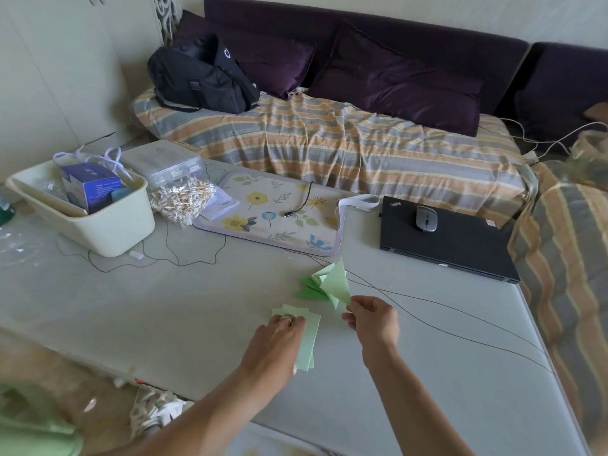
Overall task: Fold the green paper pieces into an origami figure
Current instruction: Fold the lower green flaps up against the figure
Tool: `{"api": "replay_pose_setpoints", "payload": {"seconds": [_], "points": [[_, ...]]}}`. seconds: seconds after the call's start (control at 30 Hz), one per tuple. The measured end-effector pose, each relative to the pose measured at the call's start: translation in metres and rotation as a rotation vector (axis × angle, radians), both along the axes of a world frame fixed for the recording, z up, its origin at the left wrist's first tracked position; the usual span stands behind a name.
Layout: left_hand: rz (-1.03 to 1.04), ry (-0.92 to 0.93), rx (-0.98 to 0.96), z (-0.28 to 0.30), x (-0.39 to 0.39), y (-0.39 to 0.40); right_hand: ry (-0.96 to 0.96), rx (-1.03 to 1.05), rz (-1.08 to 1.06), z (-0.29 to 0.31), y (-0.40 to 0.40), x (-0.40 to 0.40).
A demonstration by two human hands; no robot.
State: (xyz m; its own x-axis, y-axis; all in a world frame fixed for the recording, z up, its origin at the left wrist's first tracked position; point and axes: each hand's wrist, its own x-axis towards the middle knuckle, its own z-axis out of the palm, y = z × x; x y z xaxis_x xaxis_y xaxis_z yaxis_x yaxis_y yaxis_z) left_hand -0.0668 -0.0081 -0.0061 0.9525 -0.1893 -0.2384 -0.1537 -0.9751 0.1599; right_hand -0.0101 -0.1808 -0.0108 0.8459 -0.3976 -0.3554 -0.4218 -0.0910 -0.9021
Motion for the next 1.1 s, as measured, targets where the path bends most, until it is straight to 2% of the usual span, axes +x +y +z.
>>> {"api": "replay_pose_setpoints", "payload": {"seconds": [0.17,0.37,0.6,0.77,1.1], "points": [[-0.051,-0.054,0.046,0.003,-0.002,0.000,-0.006,0.035,0.068,-0.002,0.013,0.004],[-0.004,-0.068,-0.119,0.005,-0.002,0.006,-0.022,-0.023,0.091,-0.003,0.016,0.004],[0.078,-0.108,-0.197,0.009,0.001,0.010,-0.013,-0.081,0.126,-0.006,0.010,0.001],[0.135,-0.124,-0.269,0.014,0.004,0.014,-0.030,-0.242,0.265,-0.001,0.006,-0.003],[0.168,-0.248,-0.379,0.026,0.004,0.014,-0.062,-0.246,0.361,-0.005,0.000,-0.007]]}}
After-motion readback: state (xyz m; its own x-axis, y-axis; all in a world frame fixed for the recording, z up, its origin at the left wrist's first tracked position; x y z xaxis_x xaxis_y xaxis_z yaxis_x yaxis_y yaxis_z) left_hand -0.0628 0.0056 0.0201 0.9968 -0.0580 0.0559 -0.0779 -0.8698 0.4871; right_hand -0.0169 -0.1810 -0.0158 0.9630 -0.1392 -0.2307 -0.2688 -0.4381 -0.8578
